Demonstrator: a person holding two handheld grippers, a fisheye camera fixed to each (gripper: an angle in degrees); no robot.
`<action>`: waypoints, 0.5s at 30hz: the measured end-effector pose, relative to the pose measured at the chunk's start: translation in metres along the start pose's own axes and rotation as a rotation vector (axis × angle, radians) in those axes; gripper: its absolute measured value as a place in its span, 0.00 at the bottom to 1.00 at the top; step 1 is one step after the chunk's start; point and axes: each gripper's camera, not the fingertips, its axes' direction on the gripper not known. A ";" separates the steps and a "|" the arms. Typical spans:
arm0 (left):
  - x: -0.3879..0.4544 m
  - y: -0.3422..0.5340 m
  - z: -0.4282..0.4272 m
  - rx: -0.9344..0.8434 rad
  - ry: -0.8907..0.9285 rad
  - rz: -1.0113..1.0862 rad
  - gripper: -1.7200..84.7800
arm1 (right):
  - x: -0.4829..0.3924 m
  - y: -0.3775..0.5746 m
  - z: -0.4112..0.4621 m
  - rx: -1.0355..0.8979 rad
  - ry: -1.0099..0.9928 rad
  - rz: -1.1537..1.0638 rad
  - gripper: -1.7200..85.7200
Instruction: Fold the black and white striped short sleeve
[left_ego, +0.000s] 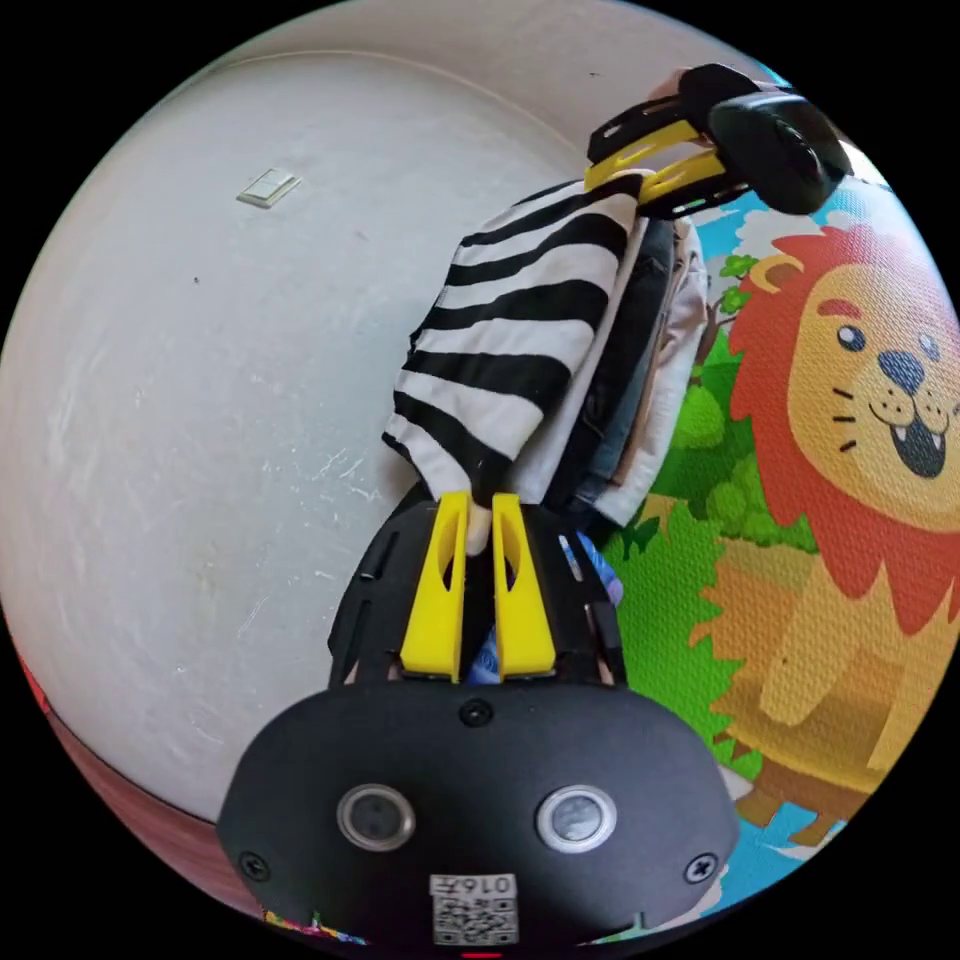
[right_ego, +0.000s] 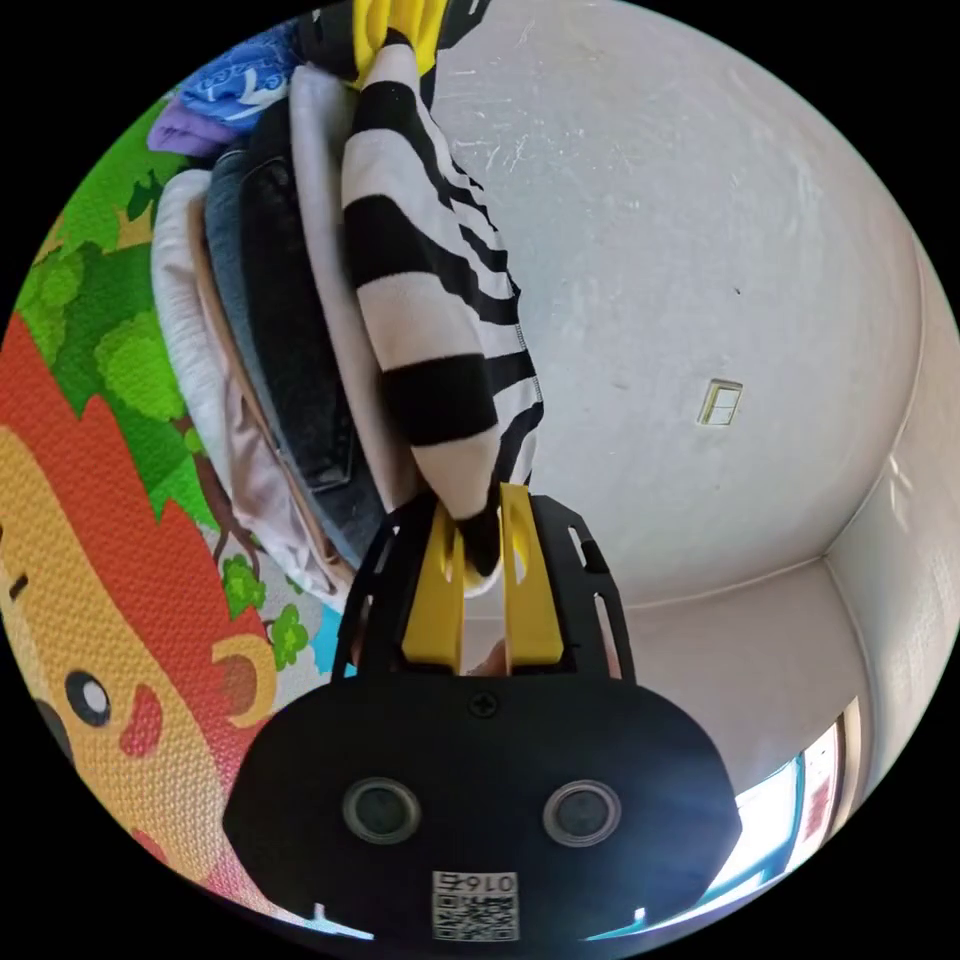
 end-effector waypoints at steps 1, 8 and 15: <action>-0.013 0.031 0.003 -0.025 0.028 -0.114 0.03 | -0.007 0.020 -0.002 0.011 -0.014 0.012 0.10; -0.099 0.311 0.045 -0.056 0.291 -0.801 0.01 | 0.013 0.157 -0.047 0.119 -0.503 0.667 0.12; -0.118 0.484 0.123 -0.147 0.250 -1.090 0.08 | -0.011 0.219 -0.065 0.213 -1.132 1.272 0.11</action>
